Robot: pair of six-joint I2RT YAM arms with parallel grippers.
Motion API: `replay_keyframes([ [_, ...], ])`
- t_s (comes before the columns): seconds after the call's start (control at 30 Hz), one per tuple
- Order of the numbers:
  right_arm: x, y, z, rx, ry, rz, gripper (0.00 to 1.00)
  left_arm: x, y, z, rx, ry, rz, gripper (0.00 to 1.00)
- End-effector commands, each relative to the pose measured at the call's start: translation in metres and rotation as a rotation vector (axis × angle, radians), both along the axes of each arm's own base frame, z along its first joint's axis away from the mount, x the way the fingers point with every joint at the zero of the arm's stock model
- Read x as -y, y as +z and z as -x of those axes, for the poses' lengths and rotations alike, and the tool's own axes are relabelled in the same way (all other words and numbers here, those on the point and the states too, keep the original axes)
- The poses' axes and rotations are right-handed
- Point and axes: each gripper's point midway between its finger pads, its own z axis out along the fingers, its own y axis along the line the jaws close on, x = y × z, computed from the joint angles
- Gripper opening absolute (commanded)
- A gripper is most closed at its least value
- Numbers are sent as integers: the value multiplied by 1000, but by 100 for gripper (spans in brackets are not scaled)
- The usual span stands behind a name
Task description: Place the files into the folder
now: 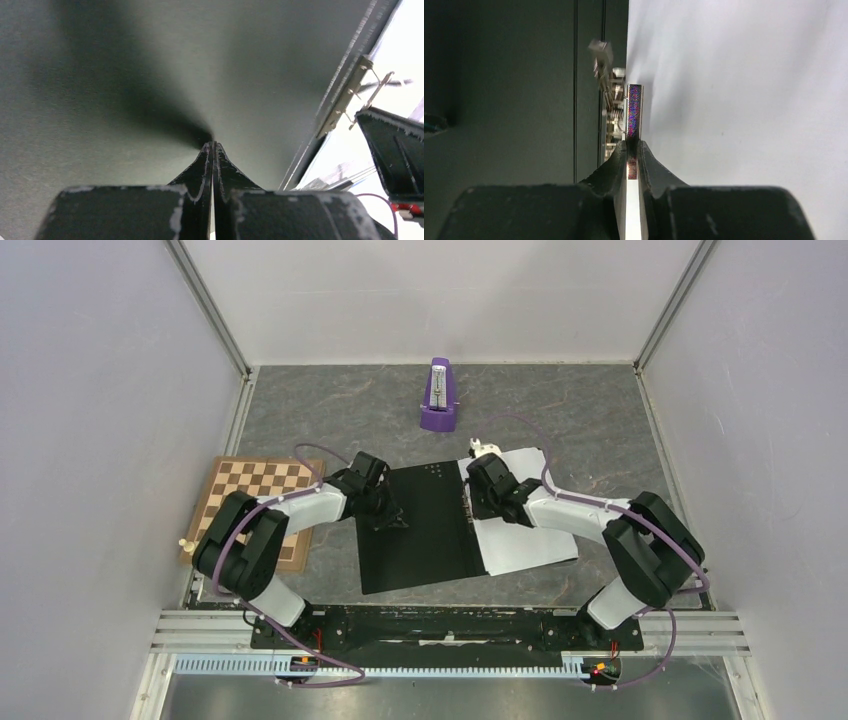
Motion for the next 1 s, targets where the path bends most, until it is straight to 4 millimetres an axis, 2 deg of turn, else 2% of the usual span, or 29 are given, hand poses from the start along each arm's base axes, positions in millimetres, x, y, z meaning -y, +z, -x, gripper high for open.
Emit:
replay_keyframes([
  [0.0, 11, -12, 22, -36, 35, 6, 3, -3, -11, -8, -16, 117, 9, 2],
  [0.2, 14, -21, 33, -38, 44, -27, 4, -5, -20, -8, -38, 133, -4, 2],
  [0.43, 10, -27, 36, -27, 46, -77, 9, -3, -12, -15, -13, 119, -15, 2],
  [0.6, 8, -13, 27, 14, 44, -81, 12, -4, 0, -19, 17, 111, -20, 2],
  [0.8, 5, 14, 18, 60, 40, -99, 25, -2, 21, -26, 64, 89, -15, 2],
  [0.97, 3, 34, 17, 81, 56, -103, 28, -3, 36, -29, 99, 81, -15, 2],
])
